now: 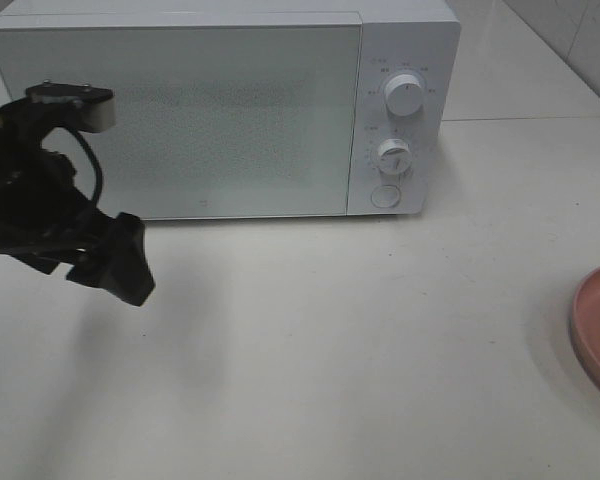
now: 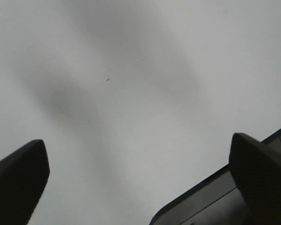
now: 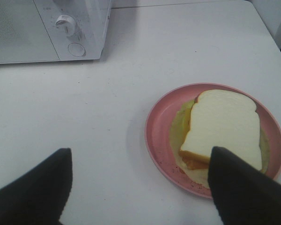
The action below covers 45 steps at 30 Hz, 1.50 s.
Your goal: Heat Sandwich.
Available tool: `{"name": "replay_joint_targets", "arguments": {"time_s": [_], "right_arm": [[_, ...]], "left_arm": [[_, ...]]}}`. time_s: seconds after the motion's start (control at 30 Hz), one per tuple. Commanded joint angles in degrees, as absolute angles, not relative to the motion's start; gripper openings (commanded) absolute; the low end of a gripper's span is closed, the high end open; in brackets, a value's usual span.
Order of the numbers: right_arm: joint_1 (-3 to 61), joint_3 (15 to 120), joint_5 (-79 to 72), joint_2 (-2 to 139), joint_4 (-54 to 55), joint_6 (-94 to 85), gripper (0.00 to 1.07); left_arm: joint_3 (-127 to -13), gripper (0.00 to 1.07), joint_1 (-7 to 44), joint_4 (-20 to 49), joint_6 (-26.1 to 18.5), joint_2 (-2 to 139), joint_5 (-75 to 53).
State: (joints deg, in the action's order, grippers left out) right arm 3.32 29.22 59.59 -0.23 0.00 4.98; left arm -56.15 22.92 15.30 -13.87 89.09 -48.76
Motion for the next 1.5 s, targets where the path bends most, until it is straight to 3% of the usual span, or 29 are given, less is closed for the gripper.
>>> {"name": "replay_joint_targets", "arguments": {"time_s": [0.03, 0.13, 0.17, 0.33, 0.53, 0.73, 1.0, 1.5], "right_arm": [[2.9, 29.0, 59.2, -1.7, 0.0, 4.5, 0.76], [2.9, 29.0, 59.2, -1.7, 0.0, 4.5, 0.76], [2.9, 29.0, 59.2, -1.7, 0.0, 4.5, 0.76], [2.9, 29.0, 59.2, -1.7, 0.0, 4.5, 0.76], [2.9, 29.0, 59.2, -1.7, 0.0, 4.5, 0.76], [2.9, 29.0, 59.2, -1.7, 0.0, 4.5, 0.76], [2.9, 29.0, 59.2, -1.7, 0.0, 4.5, 0.76], [2.9, 29.0, 59.2, -1.7, 0.0, 4.5, 0.76]], "left_arm": [[-55.1, 1.01, 18.1, 14.8, -13.3, 86.9, -51.8], [-54.3, 1.01, 15.2, 13.9, -12.7, 85.5, -52.4], [-53.2, 1.01, 11.9, 12.9, -12.3, 83.8, -53.0], [-50.3, 1.01, 4.5, 12.7, -10.5, 78.8, -53.6], [-46.8, 1.01, -1.8, 12.1, -9.2, 71.3, -54.4], [-43.1, 1.01, -2.6, 10.1, -7.9, 63.6, -54.3], [-37.5, 1.01, -2.6, 3.8, -2.5, 47.8, -54.4], [-30.1, 1.01, -2.6, 2.5, -2.2, 21.1, -57.0]]}}
